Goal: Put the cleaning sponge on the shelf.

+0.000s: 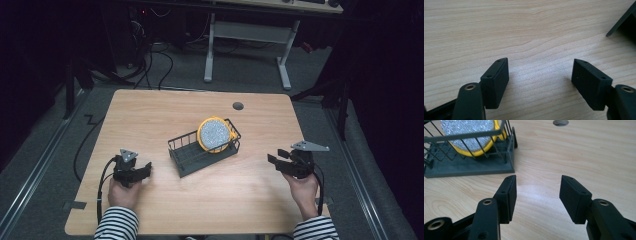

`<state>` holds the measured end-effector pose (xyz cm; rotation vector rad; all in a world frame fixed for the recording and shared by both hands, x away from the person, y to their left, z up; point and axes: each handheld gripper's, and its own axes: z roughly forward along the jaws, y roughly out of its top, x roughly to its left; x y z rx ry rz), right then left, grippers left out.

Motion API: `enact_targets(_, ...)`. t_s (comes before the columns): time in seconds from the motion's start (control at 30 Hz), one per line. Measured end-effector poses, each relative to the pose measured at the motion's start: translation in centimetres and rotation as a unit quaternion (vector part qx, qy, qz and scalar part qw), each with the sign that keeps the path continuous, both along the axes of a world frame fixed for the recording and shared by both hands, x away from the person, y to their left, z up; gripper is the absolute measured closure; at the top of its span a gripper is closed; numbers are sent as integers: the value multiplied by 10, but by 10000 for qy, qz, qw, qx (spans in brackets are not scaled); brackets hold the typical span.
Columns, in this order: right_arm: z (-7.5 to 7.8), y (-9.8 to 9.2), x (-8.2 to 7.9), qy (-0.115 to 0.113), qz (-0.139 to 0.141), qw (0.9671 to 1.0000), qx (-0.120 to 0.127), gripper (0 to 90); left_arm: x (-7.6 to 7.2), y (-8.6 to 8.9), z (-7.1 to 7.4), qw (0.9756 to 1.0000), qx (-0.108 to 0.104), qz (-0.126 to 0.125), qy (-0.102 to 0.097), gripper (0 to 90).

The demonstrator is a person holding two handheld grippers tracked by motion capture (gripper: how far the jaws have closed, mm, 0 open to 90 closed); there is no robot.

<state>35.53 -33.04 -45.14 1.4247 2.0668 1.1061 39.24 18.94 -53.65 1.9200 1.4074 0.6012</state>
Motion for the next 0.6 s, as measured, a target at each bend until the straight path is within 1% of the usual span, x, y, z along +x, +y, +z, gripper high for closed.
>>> enact_targets(0.07,-6,-2,-2,23,-78,9999,68,471,0,0,0,10000,5,-1,0,306)
enact_targets(0.1,-6,-2,-2,23,-78,9999,68,471,0,0,0,10000,5,-1,0,306)
enact_targets(0.13,-12,-4,-3,62,-101,9998,144,466,0,0,0,10000,9,1,3,306)
enact_targets(0.2,-17,-4,-5,137,-128,9997,175,464,0,0,0,10000,13,0,3,306)
enact_targets(0.4,-36,-3,-8,232,-190,9995,102,454,0,0,0,10000,17,1,4,305)
enact_targets(0.43,-36,-3,-8,232,-190,9995,102,454,0,0,0,10000,17,1,4,306)
enact_targets(0.47,-42,-2,-9,271,-217,9994,54,451,0,0,0,10000,15,1,3,305)
enact_targets(0.5,-42,-2,-9,271,-217,9994,54,451,0,0,0,10000,15,1,3,306)
enact_targets(0.53,-49,-2,-9,294,-242,9993,24,447,0,0,0,10000,16,-2,5,305)
enact_targets(0.6,-52,-2,-10,303,-262,9992,27,444,0,0,0,10000,14,2,2,305)
